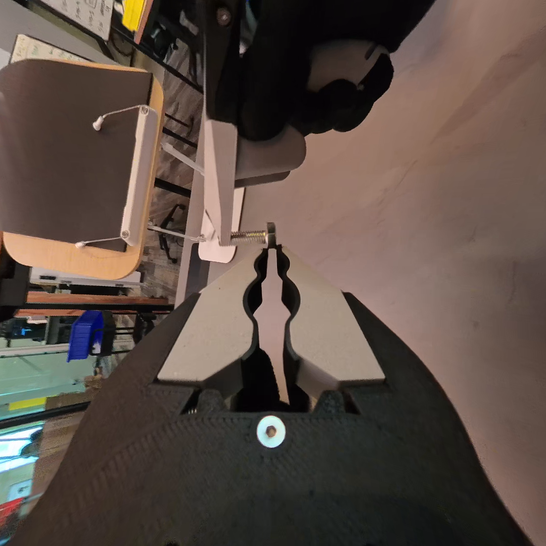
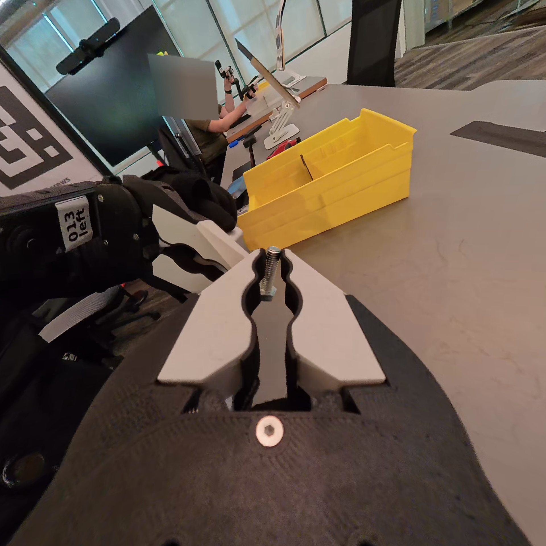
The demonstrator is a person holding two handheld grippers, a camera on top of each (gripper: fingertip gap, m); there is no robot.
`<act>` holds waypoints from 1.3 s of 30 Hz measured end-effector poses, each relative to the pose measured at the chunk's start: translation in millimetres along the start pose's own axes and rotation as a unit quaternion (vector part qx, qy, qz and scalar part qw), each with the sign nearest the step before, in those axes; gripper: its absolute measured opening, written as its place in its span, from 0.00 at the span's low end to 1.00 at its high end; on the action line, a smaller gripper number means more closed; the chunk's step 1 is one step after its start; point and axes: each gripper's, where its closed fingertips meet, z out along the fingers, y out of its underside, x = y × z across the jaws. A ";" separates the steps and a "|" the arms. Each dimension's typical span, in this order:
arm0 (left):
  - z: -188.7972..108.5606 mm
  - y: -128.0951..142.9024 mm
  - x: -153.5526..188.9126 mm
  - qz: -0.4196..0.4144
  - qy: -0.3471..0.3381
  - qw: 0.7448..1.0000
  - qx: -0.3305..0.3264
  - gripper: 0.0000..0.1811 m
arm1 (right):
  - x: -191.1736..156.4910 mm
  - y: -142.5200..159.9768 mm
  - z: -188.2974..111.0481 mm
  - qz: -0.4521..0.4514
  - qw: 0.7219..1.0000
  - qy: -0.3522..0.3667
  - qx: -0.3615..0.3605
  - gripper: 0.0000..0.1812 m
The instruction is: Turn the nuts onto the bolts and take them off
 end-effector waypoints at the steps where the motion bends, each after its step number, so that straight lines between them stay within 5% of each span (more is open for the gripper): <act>1: 0.9 1.8 -0.4 -0.014 -0.002 1.000 0.000 0.03 | 1.5 0.4 -1.2 -0.002 1.000 0.004 0.003 0.04; 8: 5.9 2.9 14.3 -0.238 0.041 0.969 0.041 0.27 | 1.6 3.4 -11.4 -0.032 0.999 0.018 0.029 0.04; 14: 0.7 -23.2 12.2 -0.407 0.105 0.895 0.147 0.23 | -12.9 1.0 -12.4 -0.075 0.996 0.013 0.054 0.04; 23: -5.6 -33.7 5.4 -0.462 0.130 0.854 0.201 0.16 | -30.7 -5.9 -16.0 -0.109 0.990 -0.014 0.083 0.04; 31: -4.0 -34.5 7.5 -0.465 0.136 0.849 0.211 0.09 | -32.6 -3.7 -17.5 -0.115 0.990 -0.019 0.083 0.04; 39: 4.1 -24.0 17.5 -0.367 0.097 0.912 0.157 0.09 | -28.0 7.7 -18.7 -0.149 0.989 -0.001 0.024 0.07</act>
